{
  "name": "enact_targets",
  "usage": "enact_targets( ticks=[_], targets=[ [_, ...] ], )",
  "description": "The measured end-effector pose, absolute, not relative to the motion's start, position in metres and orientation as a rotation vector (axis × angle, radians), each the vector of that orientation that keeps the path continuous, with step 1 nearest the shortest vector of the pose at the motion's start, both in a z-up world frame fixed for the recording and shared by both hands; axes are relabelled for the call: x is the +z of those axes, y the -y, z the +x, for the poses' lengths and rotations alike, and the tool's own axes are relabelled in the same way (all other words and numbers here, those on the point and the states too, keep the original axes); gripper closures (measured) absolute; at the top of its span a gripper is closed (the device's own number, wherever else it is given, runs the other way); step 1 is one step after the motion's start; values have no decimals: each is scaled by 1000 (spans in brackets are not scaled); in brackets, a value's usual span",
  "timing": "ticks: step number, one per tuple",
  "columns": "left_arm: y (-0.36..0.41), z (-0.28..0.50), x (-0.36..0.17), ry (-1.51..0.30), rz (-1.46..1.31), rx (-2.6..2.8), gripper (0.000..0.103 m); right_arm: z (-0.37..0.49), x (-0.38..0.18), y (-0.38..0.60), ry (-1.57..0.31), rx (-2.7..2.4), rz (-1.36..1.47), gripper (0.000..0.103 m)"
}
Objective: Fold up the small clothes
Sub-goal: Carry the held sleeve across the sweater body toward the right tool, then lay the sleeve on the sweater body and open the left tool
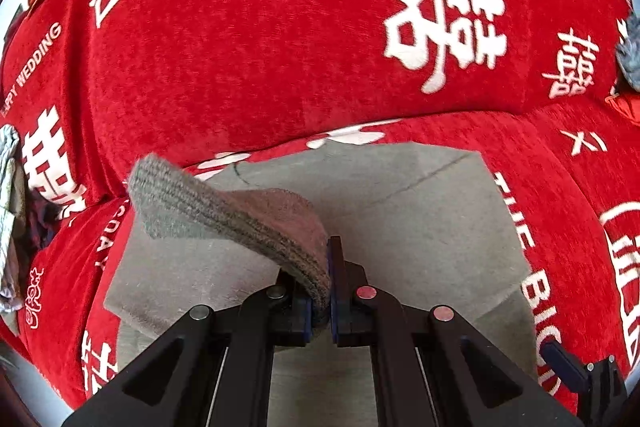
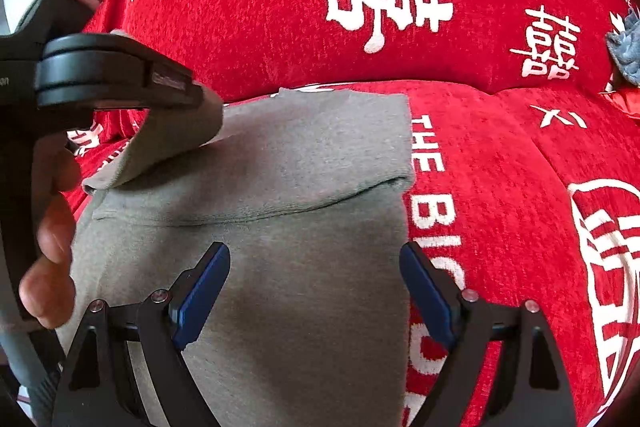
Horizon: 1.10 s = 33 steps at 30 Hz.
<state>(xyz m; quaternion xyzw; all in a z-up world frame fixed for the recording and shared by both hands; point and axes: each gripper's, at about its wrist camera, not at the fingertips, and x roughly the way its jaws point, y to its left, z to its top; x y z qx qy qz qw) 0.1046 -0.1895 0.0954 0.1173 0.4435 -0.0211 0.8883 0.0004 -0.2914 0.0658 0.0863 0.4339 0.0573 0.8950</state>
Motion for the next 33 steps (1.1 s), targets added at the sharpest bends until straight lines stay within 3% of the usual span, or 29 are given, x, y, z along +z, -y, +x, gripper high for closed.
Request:
enact_targets(
  ticks=[19, 20, 21, 23, 24, 33],
  targets=[
    [205, 111, 51, -1060, 154, -179, 94, -7, 60, 314, -888, 75, 207, 14],
    [203, 113, 48, -1076, 126, -189, 81, -8, 60, 315, -887, 73, 205, 14],
    [201, 113, 46, -1085, 103, -202, 57, -9, 59, 316, -888, 70, 204, 14],
    [199, 111, 47, -1067, 82, -202, 22, -9, 58, 318, -889, 67, 209, 14],
    [197, 108, 49, -1042, 72, -198, 18, -10, 58, 320, -889, 66, 213, 14],
    [161, 92, 72, -1017, -38, -329, 18, -5, 67, 333, -860, 167, 347, 14]
  ],
)
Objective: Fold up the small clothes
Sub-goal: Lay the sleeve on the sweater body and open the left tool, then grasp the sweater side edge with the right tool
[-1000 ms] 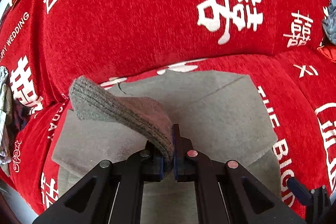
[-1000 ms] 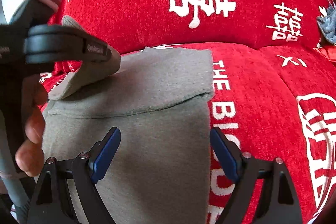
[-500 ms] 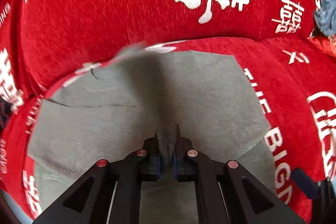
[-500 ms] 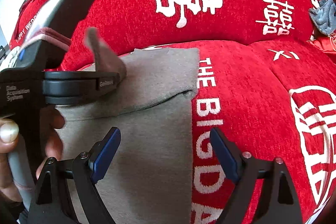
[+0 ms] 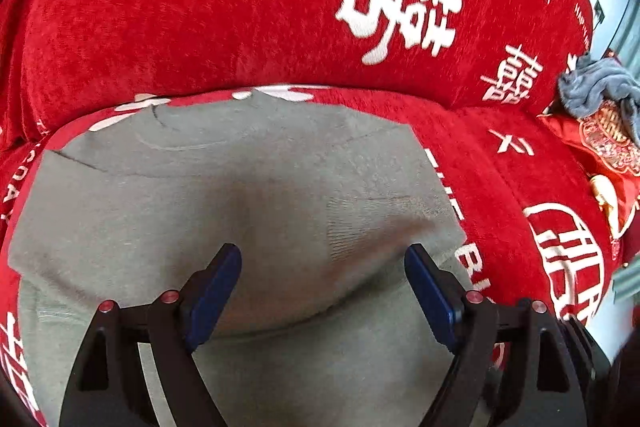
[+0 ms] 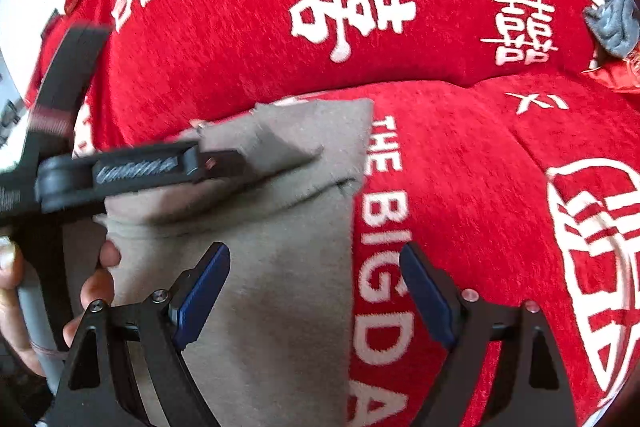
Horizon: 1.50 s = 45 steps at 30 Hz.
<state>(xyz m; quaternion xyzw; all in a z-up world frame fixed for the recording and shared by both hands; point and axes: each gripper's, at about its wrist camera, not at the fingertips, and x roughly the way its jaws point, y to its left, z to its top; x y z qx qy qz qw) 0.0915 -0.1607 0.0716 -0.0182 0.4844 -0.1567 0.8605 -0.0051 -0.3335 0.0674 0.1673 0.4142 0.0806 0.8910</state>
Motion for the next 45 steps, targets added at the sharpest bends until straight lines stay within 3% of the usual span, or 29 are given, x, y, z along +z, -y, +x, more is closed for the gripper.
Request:
enact_targets(
  ticks=[5, 8, 10, 16, 45],
  targets=[
    [129, 91, 76, -1007, -69, -287, 18, 19, 74, 339, -855, 329, 566, 14],
    [115, 95, 72, -1010, -51, -231, 18, 36, 75, 326, -877, 349, 540, 15],
    [107, 96, 66, -1020, -27, -192, 18, 47, 70, 320, -911, 337, 518, 23],
    [89, 96, 47, -1042, -1, -144, 18, 66, 50, 320, -980, 321, 593, 34],
    [79, 95, 34, -1048, -2, -131, 18, 63, 33, 343, -985, 345, 998, 37]
  ],
)
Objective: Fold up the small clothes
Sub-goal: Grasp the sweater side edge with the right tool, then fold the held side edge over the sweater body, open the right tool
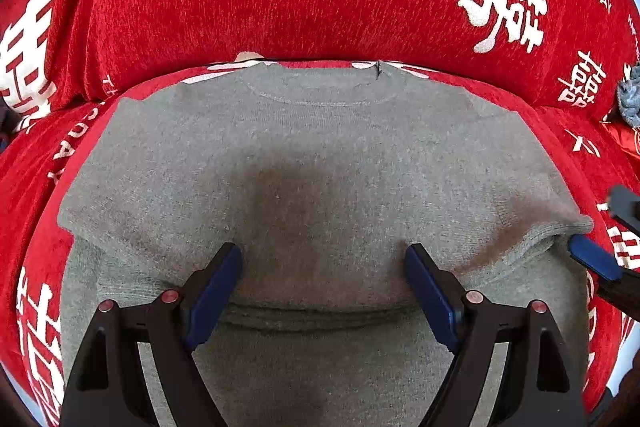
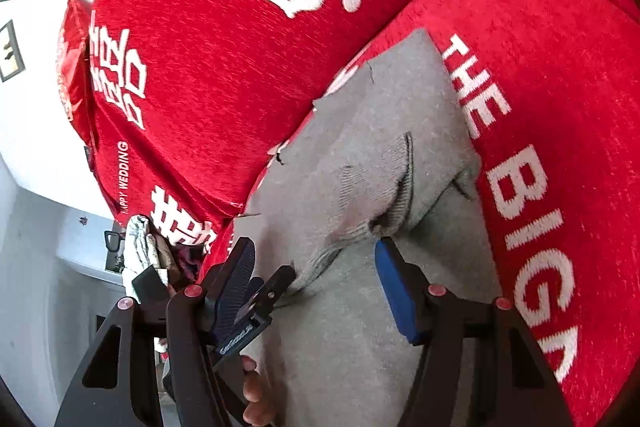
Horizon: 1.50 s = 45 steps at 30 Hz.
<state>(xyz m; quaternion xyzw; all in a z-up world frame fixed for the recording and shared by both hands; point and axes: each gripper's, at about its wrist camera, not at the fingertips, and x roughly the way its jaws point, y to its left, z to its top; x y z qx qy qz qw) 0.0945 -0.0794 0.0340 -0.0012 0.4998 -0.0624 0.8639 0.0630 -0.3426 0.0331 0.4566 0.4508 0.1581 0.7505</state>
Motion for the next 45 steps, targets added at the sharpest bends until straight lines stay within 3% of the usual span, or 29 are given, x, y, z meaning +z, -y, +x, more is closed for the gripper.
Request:
enact_targets(
  ticks=[6, 8, 9, 16, 23, 35, 40, 44, 45],
  targets=[
    [80, 95, 34, -1051, 6, -127, 18, 85, 30, 330, -994, 305, 950, 37],
    [81, 95, 34, -1053, 6, -126, 18, 96, 27, 328, -1001, 269, 897, 62],
    [80, 96, 34, -1057, 3, -130, 18, 101, 25, 326, -1026, 256, 859, 96],
    [54, 101, 35, -1069, -66, -99, 18, 80, 74, 319, -857, 254, 661, 96],
    [64, 92, 31, -1053, 13, -110, 18, 68, 27, 328, -931, 139, 632, 97],
    [44, 99, 42, -1057, -59, -123, 18, 62, 35, 326, -902, 114, 490, 96],
    [3, 122, 65, -1010, -114, -65, 18, 62, 58, 341, -870, -27, 395, 76],
    [-34, 151, 70, -1002, -143, 14, 18, 59, 83, 333, -808, -23, 337, 71],
    [-39, 156, 68, -1008, -148, 25, 18, 63, 87, 318, -811, 15, 295, 59]
  ],
)
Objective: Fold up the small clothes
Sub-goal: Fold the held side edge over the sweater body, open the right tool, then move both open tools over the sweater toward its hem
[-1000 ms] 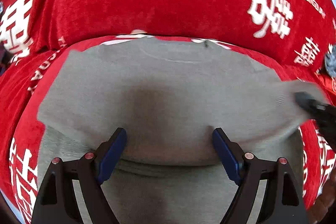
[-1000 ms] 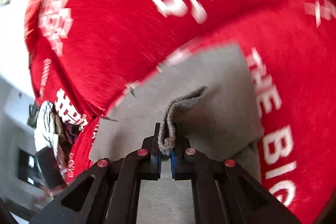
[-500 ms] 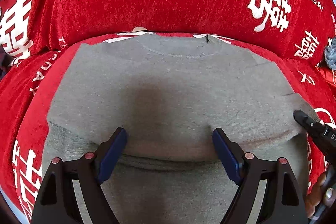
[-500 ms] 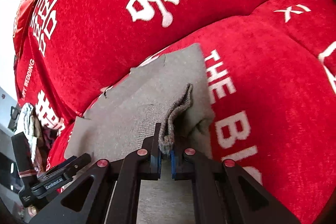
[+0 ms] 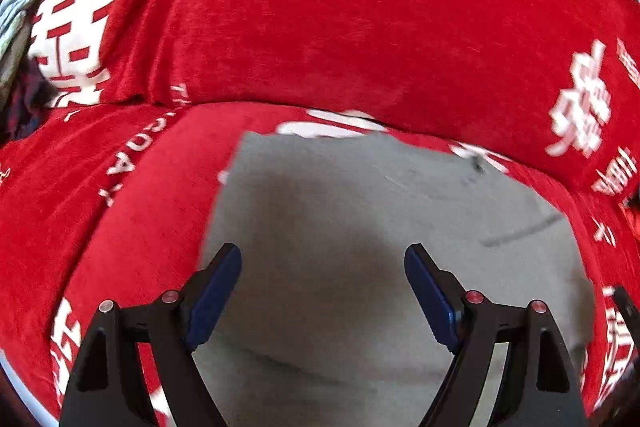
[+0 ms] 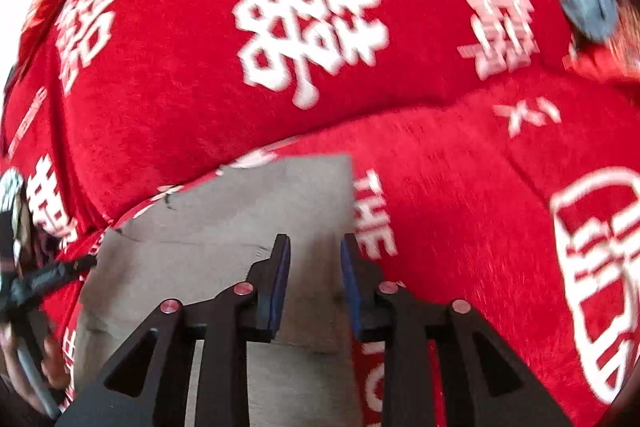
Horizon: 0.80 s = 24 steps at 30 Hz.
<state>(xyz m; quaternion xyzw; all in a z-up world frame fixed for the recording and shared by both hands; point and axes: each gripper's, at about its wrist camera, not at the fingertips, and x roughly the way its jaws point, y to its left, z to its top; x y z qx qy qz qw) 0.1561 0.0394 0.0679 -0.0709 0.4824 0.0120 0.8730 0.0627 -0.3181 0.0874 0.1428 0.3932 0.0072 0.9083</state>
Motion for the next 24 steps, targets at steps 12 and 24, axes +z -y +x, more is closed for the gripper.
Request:
enact_targets(
  ticks=[12, 24],
  targets=[
    [-103, 198, 8, -1128, -182, 100, 3, 129, 32, 270, -1029, 88, 91, 35],
    [-38, 196, 51, -987, -49, -190, 3, 136, 41, 234, -1029, 135, 65, 34]
  ],
)
